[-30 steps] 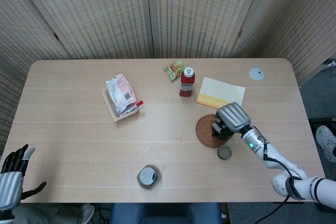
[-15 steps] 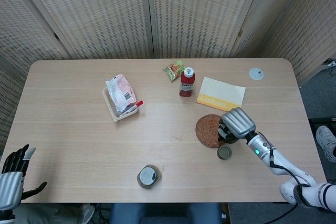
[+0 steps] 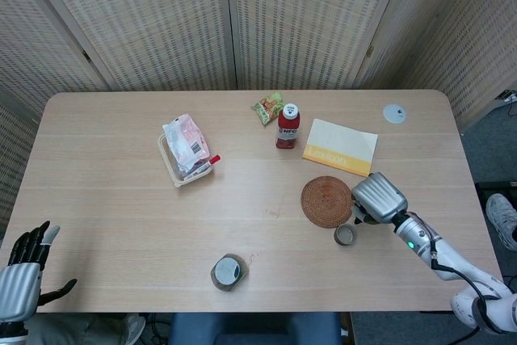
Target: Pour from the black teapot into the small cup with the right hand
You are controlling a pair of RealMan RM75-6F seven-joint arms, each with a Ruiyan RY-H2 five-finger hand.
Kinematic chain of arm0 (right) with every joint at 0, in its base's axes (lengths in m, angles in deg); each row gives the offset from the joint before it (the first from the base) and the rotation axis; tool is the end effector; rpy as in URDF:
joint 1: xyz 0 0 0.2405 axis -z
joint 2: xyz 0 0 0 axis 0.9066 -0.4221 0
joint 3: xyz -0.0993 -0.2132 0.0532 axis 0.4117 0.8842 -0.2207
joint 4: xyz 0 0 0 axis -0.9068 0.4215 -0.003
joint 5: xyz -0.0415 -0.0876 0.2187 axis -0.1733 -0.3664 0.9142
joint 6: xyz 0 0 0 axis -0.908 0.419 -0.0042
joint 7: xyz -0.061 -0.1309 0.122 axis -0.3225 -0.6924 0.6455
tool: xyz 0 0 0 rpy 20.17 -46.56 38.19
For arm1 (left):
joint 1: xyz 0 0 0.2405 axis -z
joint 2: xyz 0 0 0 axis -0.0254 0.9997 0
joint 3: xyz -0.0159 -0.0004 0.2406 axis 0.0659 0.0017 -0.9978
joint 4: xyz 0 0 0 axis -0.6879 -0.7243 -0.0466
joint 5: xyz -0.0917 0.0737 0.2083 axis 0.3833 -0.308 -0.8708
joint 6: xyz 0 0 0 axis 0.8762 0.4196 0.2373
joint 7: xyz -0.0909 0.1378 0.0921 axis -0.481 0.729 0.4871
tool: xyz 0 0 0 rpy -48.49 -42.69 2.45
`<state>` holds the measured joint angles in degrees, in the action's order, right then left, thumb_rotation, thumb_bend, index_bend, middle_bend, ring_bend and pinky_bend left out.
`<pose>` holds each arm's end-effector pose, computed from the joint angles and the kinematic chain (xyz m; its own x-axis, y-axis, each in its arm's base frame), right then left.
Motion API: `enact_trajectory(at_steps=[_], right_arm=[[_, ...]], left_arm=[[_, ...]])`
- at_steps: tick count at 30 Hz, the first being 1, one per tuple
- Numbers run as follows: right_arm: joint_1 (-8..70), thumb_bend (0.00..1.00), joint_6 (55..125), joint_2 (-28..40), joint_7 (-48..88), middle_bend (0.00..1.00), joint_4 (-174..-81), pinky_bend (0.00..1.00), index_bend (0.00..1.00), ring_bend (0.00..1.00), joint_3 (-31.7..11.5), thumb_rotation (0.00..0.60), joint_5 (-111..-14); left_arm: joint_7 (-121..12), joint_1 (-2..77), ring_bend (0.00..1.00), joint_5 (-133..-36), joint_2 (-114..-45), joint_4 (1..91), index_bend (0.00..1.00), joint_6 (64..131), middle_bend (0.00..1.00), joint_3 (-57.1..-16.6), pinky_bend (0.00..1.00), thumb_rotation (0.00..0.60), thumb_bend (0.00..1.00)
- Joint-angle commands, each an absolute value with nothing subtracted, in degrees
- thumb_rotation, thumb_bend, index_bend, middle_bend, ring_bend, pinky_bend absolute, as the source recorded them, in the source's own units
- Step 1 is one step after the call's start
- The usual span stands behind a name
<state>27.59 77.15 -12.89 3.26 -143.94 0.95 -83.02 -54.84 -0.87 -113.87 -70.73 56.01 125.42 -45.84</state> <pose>-0.2207 -0.3471 0.0269 0.7727 -0.2170 0.5966 -0.6083 -0.5219 0.5980 -0.3293 0.1725 0.0868 0.3877 -0.0024 0.9218 0.9215 0.0276 -0.3875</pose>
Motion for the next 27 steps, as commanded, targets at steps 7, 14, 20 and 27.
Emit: enact_trajectory(at_steps=[7, 14, 20, 27], right_arm=[[26.4, 0.45, 74.7, -12.3, -4.1, 0.98, -144.0, 0.58, 0.89, 0.92, 1.8, 0.487, -84.1], [25.5, 0.45, 73.4, -11.2, -8.7, 0.98, -144.6, 0.58, 0.89, 0.92, 1.8, 0.486, -84.0], [24.5, 0.45, 72.2, -10.5, -12.3, 0.98, -145.1, 0.58, 0.89, 0.92, 1.6, 0.488, -83.4], [23.8, 0.45, 71.4, -10.2, -16.7, 0.98, -145.7, 0.58, 0.89, 0.92, 1.6, 0.488, -82.7]], left_arm=[[-55.4, -1.2, 0.00, -113.5, -70.9, 55.5, 0.00, 125.7, 0.00, -45.9, 0.00, 0.600, 0.01], [-56.3, -1.5, 0.00, -113.4, -71.1, 54.8, 0.00, 125.9, 0.00, -45.9, 0.00, 0.600, 0.01], [-56.9, -1.6, 0.00, -113.3, -71.3, 54.2, 0.00, 126.2, 0.00, -45.9, 0.00, 0.600, 0.01], [-57.6, -1.9, 0.00, -113.1, -71.4, 53.7, 0.00, 126.3, 0.00, -45.8, 0.00, 0.600, 0.01]])
